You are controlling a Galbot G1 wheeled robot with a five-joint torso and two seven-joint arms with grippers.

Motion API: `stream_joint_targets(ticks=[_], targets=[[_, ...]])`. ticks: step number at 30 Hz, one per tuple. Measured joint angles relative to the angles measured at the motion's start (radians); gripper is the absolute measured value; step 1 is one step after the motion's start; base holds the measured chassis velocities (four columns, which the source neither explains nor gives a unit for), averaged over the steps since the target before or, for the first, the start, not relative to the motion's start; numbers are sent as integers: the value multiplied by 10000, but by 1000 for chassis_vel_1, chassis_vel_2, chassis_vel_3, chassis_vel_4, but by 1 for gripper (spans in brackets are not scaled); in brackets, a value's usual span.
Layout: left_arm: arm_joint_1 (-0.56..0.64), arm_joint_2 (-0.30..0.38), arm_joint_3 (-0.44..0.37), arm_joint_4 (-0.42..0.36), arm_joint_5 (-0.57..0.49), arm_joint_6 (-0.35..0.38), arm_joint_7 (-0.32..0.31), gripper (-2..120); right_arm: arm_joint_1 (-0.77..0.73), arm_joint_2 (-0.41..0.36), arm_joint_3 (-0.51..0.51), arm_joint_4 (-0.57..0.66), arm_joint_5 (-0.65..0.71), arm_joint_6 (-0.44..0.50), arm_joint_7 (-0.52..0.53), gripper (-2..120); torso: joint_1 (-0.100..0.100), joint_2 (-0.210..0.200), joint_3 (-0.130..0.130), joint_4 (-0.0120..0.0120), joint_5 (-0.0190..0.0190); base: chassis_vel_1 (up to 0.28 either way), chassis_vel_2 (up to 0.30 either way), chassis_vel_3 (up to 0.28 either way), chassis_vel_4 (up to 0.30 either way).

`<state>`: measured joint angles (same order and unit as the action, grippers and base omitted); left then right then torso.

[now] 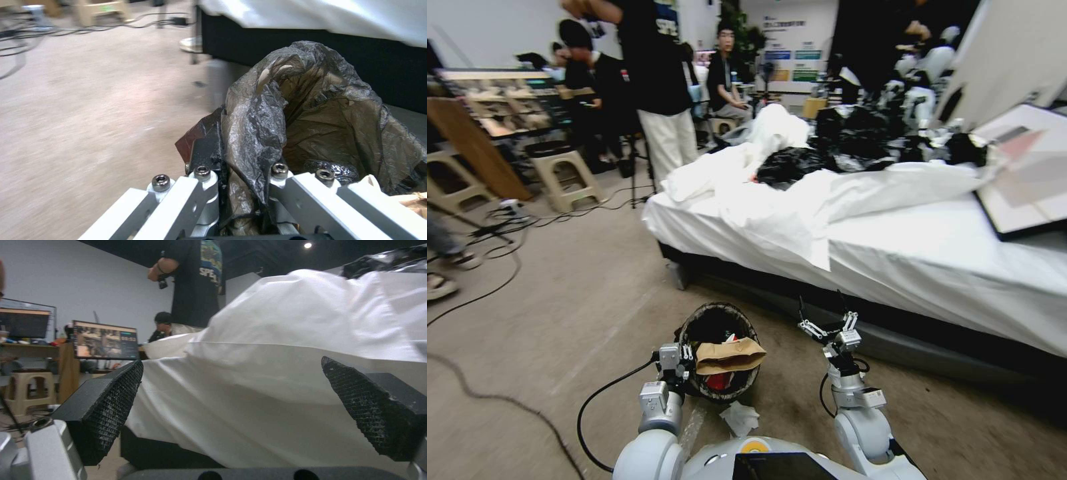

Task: Pick up the trash bin, then pick up the garbage from the floor and place it into the trash bin.

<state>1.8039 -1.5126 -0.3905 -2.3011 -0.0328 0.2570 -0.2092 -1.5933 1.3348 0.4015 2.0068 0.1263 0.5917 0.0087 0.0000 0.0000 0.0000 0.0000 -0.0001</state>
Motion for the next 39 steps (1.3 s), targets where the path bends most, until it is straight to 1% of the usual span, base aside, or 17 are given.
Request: stream_joint_targets(ticks=[10,16,17,20,22,28,34,39], targets=[[-20,-6,-15,41,12,-63,-123,6,28,19,-5,-3,-5,3,-12,100,-1,0,0,3,1,107,103,114,106],[-24,-15,-10,43,15,-68,-138,6,52,27,-15,-17,-7,4,-21,100,-1,0,0,2,1,0,0,0,0],[-29,-16,-9,43,8,-70,-137,6,74,28,-19,-32,-9,4,-22,100,-1,0,0,-3,0,0,0,0,0],[-27,-14,-9,43,4,-70,-136,6,88,28,-20,-38,-9,2,-22,100,-2,0,0,-4,1,0,0,0,0],[-19,-12,-14,42,2,-71,-136,6,95,25,-41,-38,-9,-14,-21,100,-1,0,0,0,1,0,0,0,0],[-9,-12,-11,40,0,-72,-129,6,70,21,-64,-67,-11,-24,-21,100,-1,0,0,-1,1,0,0,0,0],[8,-12,6,29,12,-73,-117,6,90,21,-109,-100,-13,-30,-22,100,-1,0,1,0,1,68,-64,-68,72],[17,-11,6,23,22,-74,-110,6,157,45,-131,-187,-23,4,-23,100,-2,0,-1,1,1,147,-164,-155,157]])
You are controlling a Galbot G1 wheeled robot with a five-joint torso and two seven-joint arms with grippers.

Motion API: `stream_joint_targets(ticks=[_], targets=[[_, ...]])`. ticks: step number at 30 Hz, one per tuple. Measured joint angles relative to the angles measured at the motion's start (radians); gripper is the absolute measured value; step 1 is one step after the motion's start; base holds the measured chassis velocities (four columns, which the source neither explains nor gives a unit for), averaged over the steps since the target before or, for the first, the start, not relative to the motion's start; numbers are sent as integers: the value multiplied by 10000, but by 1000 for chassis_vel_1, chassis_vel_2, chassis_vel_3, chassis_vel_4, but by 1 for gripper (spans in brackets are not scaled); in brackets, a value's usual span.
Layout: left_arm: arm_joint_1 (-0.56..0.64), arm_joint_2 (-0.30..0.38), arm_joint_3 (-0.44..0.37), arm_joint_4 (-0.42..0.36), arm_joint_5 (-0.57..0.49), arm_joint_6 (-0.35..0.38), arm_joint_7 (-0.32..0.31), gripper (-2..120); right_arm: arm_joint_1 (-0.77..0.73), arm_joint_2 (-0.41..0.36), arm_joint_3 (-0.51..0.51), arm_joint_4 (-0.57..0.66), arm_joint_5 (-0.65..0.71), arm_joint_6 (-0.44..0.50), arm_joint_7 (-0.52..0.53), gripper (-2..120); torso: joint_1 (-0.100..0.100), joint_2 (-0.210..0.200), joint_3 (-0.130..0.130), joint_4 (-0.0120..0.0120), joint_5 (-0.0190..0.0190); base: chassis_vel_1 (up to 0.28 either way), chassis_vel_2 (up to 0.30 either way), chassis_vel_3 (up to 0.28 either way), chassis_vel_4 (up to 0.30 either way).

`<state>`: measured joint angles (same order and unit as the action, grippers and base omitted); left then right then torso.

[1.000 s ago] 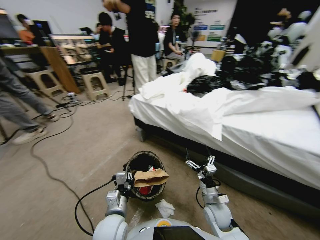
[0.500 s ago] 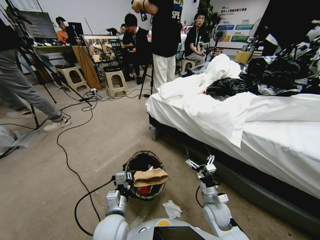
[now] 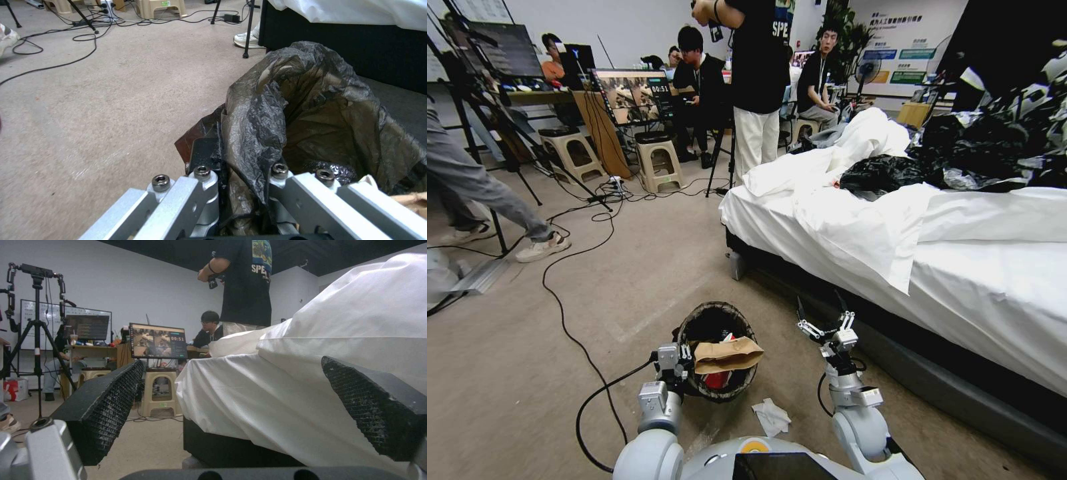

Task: Pick up the trash bin, then pick up the garbage from the floor and place it into the trash bin.

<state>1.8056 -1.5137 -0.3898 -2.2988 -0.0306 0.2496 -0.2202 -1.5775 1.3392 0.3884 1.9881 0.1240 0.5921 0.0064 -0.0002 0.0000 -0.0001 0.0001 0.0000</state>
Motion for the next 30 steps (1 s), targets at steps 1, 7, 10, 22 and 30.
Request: stream_joint_targets(ticks=[1,7,10,22,30], targets=[[0,0,0,0,0,0,0,6,0,0,0,0,0,0,0,100,0,0,0,0,0,162,-175,-174,136],[-14,-6,-10,0,0,-1,8,6,73,17,32,-18,-11,35,10,100,1,0,0,0,0,64,-68,-73,71],[-25,-6,-28,-6,-2,-2,8,6,104,24,50,-18,-27,43,11,100,2,0,2,-1,1,0,0,0,0],[-89,-9,-168,-104,-88,-5,24,6,273,-105,33,-3,-183,0,50,100,1,0,2,-1,1,0,0,0,0],[-191,12,-474,-265,-338,72,25,6,229,-584,-454,66,-277,-1405,357,100,2,0,2,-2,0,0,0,0,0]])
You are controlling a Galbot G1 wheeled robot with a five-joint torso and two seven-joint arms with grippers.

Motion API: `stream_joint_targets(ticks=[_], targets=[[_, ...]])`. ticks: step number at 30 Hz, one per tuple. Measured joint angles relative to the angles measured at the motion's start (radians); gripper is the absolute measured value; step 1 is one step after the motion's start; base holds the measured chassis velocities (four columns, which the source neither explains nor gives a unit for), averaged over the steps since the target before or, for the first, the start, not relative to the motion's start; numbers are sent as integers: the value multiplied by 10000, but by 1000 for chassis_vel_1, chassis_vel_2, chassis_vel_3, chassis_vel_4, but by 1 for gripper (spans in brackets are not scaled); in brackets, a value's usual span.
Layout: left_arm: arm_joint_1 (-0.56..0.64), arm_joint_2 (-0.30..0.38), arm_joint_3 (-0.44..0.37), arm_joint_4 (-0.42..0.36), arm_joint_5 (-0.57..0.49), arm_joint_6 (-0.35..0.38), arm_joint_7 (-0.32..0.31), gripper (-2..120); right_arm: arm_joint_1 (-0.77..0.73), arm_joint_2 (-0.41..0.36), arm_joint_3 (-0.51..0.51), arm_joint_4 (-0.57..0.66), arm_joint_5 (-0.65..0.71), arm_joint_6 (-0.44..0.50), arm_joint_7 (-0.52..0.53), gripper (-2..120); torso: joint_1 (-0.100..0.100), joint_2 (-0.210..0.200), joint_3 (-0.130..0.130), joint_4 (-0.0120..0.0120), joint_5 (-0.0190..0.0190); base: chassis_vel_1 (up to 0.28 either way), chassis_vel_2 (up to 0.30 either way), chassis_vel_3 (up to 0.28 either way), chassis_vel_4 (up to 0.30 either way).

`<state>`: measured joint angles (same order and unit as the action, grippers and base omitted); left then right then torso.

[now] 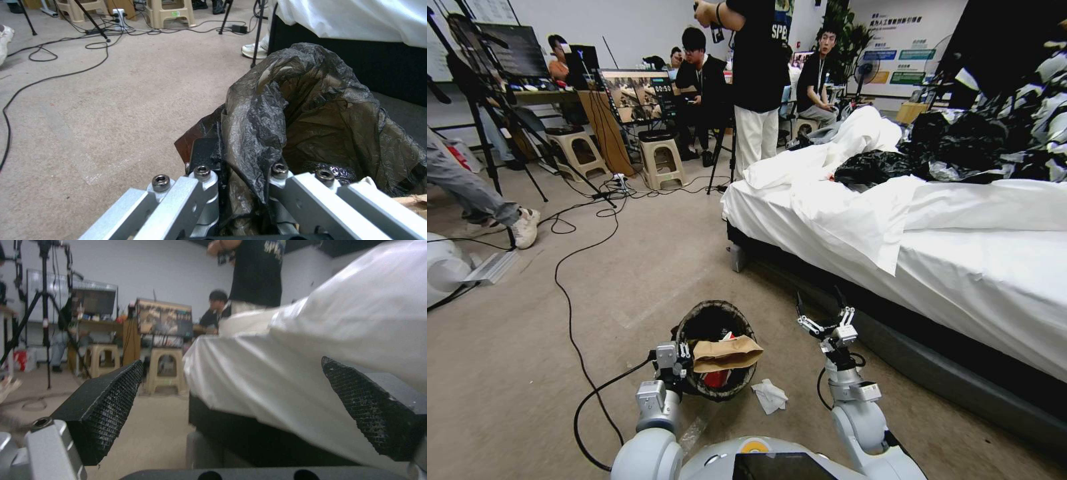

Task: Pick up the trash bin, then pick up the garbage from the floor and place it into the trash bin.

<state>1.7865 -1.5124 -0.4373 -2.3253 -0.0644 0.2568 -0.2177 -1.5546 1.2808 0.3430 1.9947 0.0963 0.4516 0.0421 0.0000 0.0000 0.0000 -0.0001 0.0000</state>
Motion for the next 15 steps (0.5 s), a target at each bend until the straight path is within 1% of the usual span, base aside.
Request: stream_joint_targets(ticks=[1,2,3,4,5,6,8,9,11,12,14,15], targets=[[0,0,0,0,0,0,0,6,0,0,0,0,0,0,0,100,0,0,0,0,0,0,0,0,0],[-11,3,-47,-32,-36,11,1,6,18,-107,-140,27,86,-357,99,100,0,0,0,2,0,0,0,0,0],[-18,8,-123,-85,-96,27,0,6,65,-341,-303,98,182,-978,305,100,1,0,0,3,1,0,0,0,0],[-21,12,-171,-115,-137,34,1,6,95,-525,-382,141,196,-1386,400,100,0,0,0,1,1,0,0,0,0],[-21,12,-171,-115,-137,34,1,6,95,-525,-382,141,196,-1386,400,100,0,0,0,1,1,0,0,0,0],[-19,22,-237,-143,-184,41,1,6,113,-974,-586,224,360,-1959,537,100,0,0,0,1,3,0,0,0,0],[-12,19,-278,-147,-213,43,0,6,142,-1483,-783,286,686,-2583,654,100,0,0,0,2,-3,0,0,0,0],[-12,19,-278,-147,-213,43,0,6,142,-1483,-783,286,686,-2583,654,100,0,0,0,2,-3,0,0,0,0],[-12,13,-275,-147,-221,42,0,6,253,-1970,-1021,45,823,-2967,682,100,0,0,0,2,1,0,0,0,0],[-12,13,-275,-147,-221,42,0,6,253,-1970,-1021,45,823,-2967,682,100,0,0,0,2,1,0,0,0,0],[-14,8,-247,-147,-226,43,0,6,297,-2333,-1270,-184,1175,-3313,667,100,0,0,0,2,1,0,0,0,0],[-14,8,-247,-147,-226,43,0,6,297,-2333,-1270,-184,1175,-3313,667,100,0,0,0,2,1,0,0,0,0]])
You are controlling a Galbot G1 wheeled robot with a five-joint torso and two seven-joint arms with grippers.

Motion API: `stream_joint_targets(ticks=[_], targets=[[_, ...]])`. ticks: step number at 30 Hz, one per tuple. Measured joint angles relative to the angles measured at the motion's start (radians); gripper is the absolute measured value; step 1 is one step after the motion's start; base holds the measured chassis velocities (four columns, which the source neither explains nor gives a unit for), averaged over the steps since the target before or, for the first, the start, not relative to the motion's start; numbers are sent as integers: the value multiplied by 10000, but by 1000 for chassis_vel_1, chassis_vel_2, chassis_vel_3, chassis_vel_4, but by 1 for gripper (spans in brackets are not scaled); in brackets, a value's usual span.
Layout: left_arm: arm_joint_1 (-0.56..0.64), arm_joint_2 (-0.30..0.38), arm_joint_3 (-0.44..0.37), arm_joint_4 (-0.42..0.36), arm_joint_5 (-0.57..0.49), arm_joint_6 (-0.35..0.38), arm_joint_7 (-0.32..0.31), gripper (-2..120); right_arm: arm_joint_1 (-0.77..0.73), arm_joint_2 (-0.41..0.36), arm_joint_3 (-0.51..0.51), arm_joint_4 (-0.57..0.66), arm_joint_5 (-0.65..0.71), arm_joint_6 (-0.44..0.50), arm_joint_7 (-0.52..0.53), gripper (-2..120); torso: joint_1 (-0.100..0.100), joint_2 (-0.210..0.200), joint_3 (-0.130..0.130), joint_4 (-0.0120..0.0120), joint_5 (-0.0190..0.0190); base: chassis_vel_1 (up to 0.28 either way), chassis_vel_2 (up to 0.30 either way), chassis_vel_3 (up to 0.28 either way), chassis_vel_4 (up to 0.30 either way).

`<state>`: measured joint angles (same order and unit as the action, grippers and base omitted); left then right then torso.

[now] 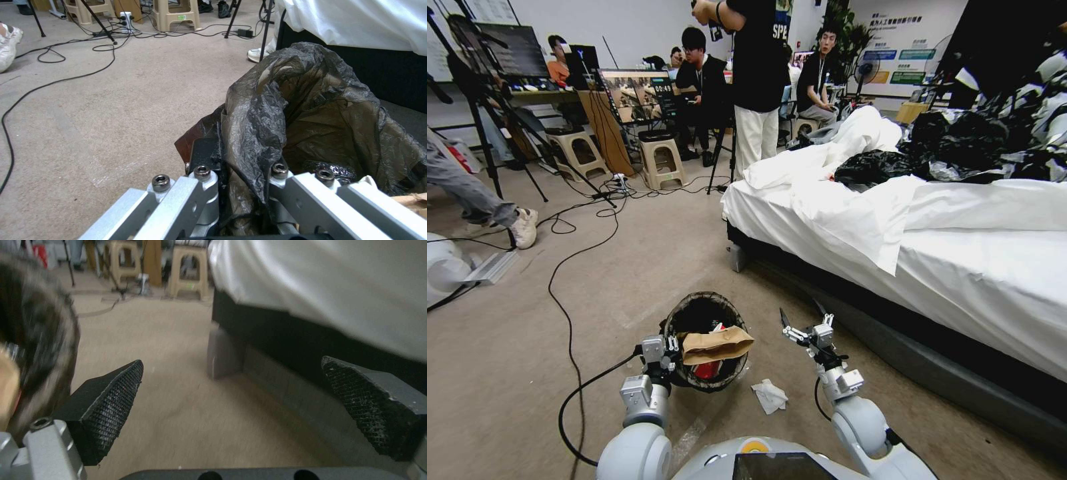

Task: Pick up the trash bin, then pick up the garbage from the floor and place it into the trash bin.

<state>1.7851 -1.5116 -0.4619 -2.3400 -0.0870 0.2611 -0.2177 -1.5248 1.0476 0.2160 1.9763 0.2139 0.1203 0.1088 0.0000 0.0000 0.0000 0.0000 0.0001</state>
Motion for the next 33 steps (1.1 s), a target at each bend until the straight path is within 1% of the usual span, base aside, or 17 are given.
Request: stream_joint_targets(ticks=[2,3,5,6,8,12,19,24,27,31,33], targets=[[-3,-5,16,3,6,0,0,6,69,-355,-308,-351,384,-469,-145,100,0,0,0,-1,-1,0,0,0,0],[-3,-5,16,3,6,0,0,6,69,-355,-308,-351,384,-469,-145,100,0,0,0,-1,-1,0,0,0,0],[-1,-10,20,8,17,0,0,6,133,-590,-610,-729,452,-682,-310,100,1,0,0,-1,0,0,0,0,0],[-1,-10,20,8,17,0,0,6,133,-590,-610,-729,452,-682,-310,100,1,0,0,-1,0,0,0,0,0],[19,-30,33,12,37,0,0,6,177,-778,-984,-1087,495,-897,-409,100,0,0,0,-1,0,0,0,0,0],[37,-42,58,20,66,0,0,6,261,-940,-1384,-1553,510,-1106,-564,100,0,0,0,0,1,0,0,0,0],[37,-90,178,82,192,-2,0,6,359,-1226,-1901,-2039,829,-1603,-662,100,0,0,0,0,-2,0,0,0,0],[21,-122,241,122,243,-9,1,6,460,-1308,-2139,-2406,932,-1623,-988,100,0,1,0,-2,0,0,0,0,0],[16,-153,282,155,293,-18,4,6,636,-1332,-2381,-2883,821,-1624,-1463,100,0,0,0,-1,-1,0,0,0,0],[17,-193,301,163,338,-30,6,6,837,-1319,-2645,-3254,654,-1620,-1627,100,0,0,0,0,-3,0,0,0,0],[32,-259,340,163,413,-57,10,6,1134,-1205,-2987,-3777,483,-1496,-1868,100,0,0,0,-1,-1,0,0,0,0]])
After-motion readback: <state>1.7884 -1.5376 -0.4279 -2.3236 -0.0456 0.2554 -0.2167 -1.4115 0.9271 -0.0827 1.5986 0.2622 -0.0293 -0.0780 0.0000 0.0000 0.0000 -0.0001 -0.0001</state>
